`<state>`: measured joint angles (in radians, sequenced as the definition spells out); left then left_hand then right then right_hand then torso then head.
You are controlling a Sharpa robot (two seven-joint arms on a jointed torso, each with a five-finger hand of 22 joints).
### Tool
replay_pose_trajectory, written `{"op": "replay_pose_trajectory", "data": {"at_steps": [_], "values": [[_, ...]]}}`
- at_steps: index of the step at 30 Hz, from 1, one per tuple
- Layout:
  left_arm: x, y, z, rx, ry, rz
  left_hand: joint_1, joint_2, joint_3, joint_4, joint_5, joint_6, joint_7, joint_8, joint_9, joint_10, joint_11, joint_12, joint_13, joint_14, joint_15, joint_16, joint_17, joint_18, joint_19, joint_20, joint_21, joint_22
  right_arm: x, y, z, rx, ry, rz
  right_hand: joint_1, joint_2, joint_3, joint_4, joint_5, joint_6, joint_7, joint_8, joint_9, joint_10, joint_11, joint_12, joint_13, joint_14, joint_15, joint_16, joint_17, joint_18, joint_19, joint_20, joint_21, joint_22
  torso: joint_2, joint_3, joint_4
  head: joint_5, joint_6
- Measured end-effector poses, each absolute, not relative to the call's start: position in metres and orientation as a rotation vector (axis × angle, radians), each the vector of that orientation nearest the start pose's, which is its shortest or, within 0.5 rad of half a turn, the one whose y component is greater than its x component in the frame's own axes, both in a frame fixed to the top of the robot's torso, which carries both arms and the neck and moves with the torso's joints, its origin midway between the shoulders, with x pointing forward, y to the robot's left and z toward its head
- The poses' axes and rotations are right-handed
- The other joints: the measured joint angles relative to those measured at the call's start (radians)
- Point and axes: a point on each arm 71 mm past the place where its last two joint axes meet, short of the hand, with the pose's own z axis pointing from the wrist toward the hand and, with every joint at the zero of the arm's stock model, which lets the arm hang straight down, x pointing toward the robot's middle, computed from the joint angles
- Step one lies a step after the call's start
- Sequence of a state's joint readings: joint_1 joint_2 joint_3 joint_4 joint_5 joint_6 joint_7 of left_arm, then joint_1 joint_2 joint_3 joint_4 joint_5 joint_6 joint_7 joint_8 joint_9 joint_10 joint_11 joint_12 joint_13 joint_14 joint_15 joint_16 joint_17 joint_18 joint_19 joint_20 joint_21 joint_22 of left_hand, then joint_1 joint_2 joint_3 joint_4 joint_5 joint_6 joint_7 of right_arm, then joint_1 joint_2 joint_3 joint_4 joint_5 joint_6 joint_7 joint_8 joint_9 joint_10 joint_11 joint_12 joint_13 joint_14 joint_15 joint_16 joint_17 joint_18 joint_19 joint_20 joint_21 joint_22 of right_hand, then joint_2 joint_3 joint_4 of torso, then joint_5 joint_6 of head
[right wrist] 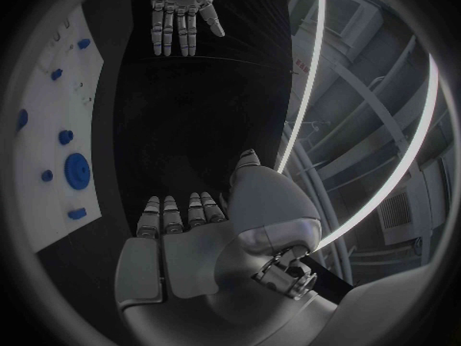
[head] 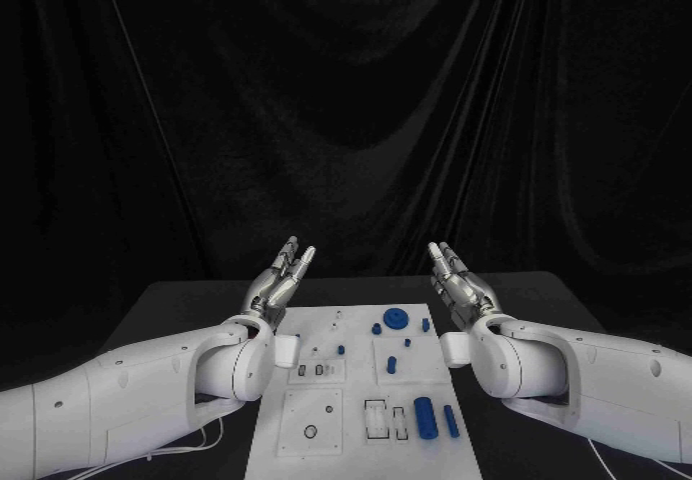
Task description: Assemble the parts on the task board
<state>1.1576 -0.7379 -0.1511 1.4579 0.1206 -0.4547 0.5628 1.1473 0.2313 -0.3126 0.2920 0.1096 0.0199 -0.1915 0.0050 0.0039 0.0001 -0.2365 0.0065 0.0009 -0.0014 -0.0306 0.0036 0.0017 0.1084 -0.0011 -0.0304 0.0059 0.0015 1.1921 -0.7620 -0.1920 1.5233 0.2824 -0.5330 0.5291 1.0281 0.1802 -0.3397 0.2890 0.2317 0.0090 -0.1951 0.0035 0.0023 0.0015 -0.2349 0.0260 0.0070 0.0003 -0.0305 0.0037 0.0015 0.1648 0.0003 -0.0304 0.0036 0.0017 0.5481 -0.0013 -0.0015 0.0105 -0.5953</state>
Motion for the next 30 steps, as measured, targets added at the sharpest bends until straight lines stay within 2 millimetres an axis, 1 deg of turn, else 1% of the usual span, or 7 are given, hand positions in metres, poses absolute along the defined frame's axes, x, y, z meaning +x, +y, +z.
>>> {"op": "replay_pose_trajectory", "data": {"at_steps": [13,15,18,25,26,28,30], "values": [[0.488,0.184,-0.229,-1.242,1.325,-1.735,0.005,-0.004,-0.003,-0.002,0.004,0.004,0.004,0.000,0.000,0.001,0.007,0.000,0.000,0.000,0.000,0.000,-0.001,0.000,0.000,0.000,0.000,0.000,0.470,-0.189,-0.240,1.525,1.340,1.445,0.000,0.000,0.000,0.000,-0.020,0.007,0.007,0.000,0.003,0.000,0.000,0.000,0.000,0.000,0.000,0.000,0.000,0.000,0.000,0.000,0.000,0.000,0.000,-0.0001,0.0000,0.000,0.000],[0.493,0.188,-0.230,-1.245,1.322,-1.771,0.005,-0.004,-0.003,-0.003,0.004,0.004,0.004,0.000,0.001,0.000,0.008,0.000,0.000,0.000,0.000,0.000,-0.001,0.000,0.000,0.000,0.000,0.000,0.473,-0.192,-0.241,1.528,1.338,1.453,0.000,0.000,0.000,0.000,-0.020,0.011,0.011,0.000,0.002,0.000,0.000,0.003,0.001,0.000,0.000,0.000,0.000,0.000,0.000,0.000,0.000,0.000,0.000,-0.0003,0.0002,-0.001,-0.008],[0.495,0.194,-0.230,-1.253,1.320,-1.828,0.010,0.000,-0.003,-0.003,0.004,0.007,0.008,0.000,0.001,0.000,0.008,0.000,0.000,0.000,0.000,0.000,-0.001,0.041,0.000,0.000,0.000,0.000,0.475,-0.197,-0.241,1.533,1.337,1.463,0.000,0.000,0.000,0.000,-0.020,0.017,0.017,0.000,0.005,0.001,0.010,0.005,0.001,0.000,0.000,0.000,0.000,0.000,0.000,0.000,0.000,0.000,0.000,-0.0006,0.0009,-0.002,-0.019],[0.494,0.191,-0.229,-1.261,1.332,-1.915,0.010,0.000,-0.003,-0.003,0.005,0.007,0.008,0.000,0.001,0.000,0.008,0.000,0.000,0.000,0.000,0.000,-0.001,0.040,0.000,0.000,0.000,0.000,0.475,-0.193,-0.241,1.542,1.359,1.506,0.005,-0.005,0.001,0.000,-0.020,0.025,0.025,0.004,0.006,0.003,0.015,0.012,0.002,0.000,0.000,0.000,0.000,0.000,0.000,0.000,0.000,0.000,0.000,-0.0007,0.0014,-0.002,-0.025],[0.494,0.191,-0.229,-1.261,1.332,-1.920,0.011,0.001,-0.003,-0.003,0.009,0.007,0.008,0.000,0.002,0.000,0.008,0.000,0.000,0.000,0.000,0.000,-0.001,0.054,0.000,0.000,0.000,0.000,0.475,-0.193,-0.241,1.543,1.362,1.511,0.005,-0.005,0.000,0.000,-0.020,0.026,0.026,0.004,0.006,0.000,0.019,0.012,0.003,0.000,0.000,0.000,0.000,0.000,0.000,0.000,0.000,0.000,0.000,-0.0007,0.0017,-0.002,-0.026],[0.494,0.192,-0.229,-1.263,1.334,-1.928,0.015,0.005,-0.003,-0.003,0.014,0.007,0.008,0.000,0.002,0.000,0.013,0.000,0.000,0.000,0.000,0.000,-0.001,0.054,0.000,0.000,0.000,0.000,0.475,-0.193,-0.242,1.545,1.367,1.521,0.005,-0.005,0.001,0.000,-0.020,0.032,0.032,0.004,0.007,0.001,0.031,0.016,0.003,0.000,0.000,0.000,0.000,0.000,0.000,0.000,0.000,0.000,0.000,-0.0007,0.0020,-0.002,-0.026],[0.494,0.192,-0.229,-1.263,1.337,-1.933,0.032,0.008,-0.002,-0.002,0.048,0.011,0.011,0.000,0.002,0.000,0.015,0.000,0.000,0.000,0.000,0.000,-0.001,0.054,0.000,0.000,0.000,0.000,0.475,-0.193,-0.242,1.548,1.373,1.530,0.016,-0.015,0.006,-0.005,-0.020,0.045,0.045,0.013,0.011,0.003,0.048,0.020,0.003,0.000,0.000,0.000,0.000,0.000,0.000,0.000,0.000,0.000,0.001,-0.0007,0.0023,-0.003,-0.027]]}}
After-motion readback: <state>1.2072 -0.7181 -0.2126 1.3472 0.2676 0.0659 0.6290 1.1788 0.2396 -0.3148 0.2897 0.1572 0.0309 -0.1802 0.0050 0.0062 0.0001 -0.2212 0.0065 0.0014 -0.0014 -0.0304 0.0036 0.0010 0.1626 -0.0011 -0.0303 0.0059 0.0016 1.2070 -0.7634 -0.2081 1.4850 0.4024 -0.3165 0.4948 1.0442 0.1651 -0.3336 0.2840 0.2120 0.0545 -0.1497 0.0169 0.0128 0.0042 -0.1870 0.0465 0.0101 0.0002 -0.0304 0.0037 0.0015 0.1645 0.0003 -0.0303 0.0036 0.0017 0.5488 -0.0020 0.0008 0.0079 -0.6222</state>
